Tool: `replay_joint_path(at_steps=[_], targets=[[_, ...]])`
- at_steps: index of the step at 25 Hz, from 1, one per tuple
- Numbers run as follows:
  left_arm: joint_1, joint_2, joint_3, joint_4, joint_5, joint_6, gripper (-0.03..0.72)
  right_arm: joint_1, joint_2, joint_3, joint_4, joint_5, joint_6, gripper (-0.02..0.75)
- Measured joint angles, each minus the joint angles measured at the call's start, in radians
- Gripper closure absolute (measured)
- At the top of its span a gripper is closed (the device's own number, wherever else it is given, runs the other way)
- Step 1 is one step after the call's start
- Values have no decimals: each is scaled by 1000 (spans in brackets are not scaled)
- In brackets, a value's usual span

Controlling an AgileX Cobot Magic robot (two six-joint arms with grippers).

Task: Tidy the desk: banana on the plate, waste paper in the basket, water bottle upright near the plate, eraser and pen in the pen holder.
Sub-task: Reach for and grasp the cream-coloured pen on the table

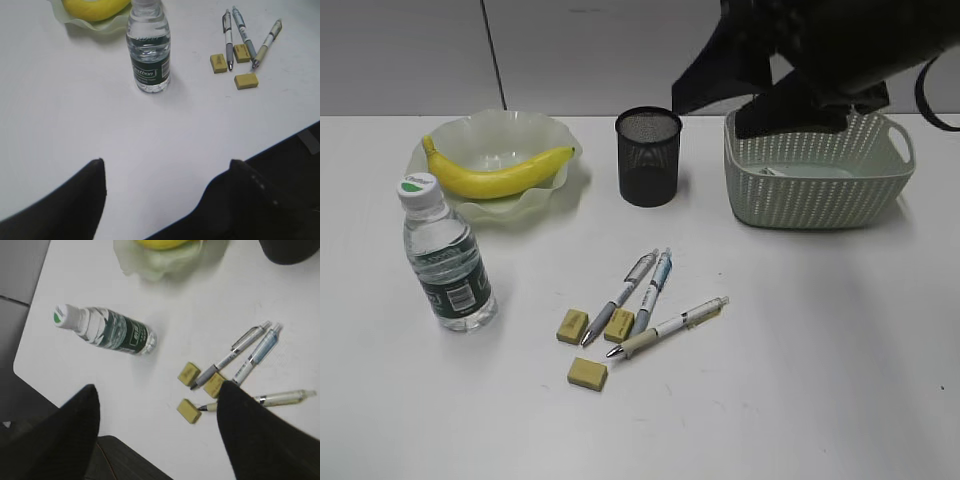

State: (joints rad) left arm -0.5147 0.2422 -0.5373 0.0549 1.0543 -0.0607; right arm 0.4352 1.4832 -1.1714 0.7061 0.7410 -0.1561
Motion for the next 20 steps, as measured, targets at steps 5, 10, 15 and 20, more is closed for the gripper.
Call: replay_joint_path(at_steps=[5,10,15,20], targets=[[0,0,0,0,0,0,127,0,0,0,7,-32,26,163],[0,0,0,0,-1,0,127,19,35,-23,-100,27,235,163],[0,0,0,0,-1,0,127,96,141,-120,-346,152,530,163],[0,-5,0,0,-1,0,127,137,276,-208,-393,231,728,163]])
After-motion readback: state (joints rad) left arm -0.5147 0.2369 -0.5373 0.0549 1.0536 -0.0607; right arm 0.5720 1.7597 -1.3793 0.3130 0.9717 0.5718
